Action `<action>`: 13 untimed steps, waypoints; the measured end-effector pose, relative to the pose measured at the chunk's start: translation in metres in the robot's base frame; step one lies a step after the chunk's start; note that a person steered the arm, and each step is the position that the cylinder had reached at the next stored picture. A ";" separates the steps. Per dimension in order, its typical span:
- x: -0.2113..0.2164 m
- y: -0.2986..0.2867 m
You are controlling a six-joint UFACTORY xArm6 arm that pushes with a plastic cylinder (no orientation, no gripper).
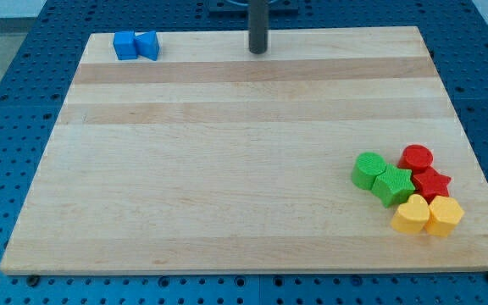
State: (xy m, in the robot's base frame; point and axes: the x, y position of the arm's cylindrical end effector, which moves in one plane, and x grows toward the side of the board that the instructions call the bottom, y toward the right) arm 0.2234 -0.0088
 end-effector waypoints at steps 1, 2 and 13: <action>-0.032 -0.037; -0.032 -0.059; 0.055 -0.205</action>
State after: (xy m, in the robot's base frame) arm 0.2786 -0.2134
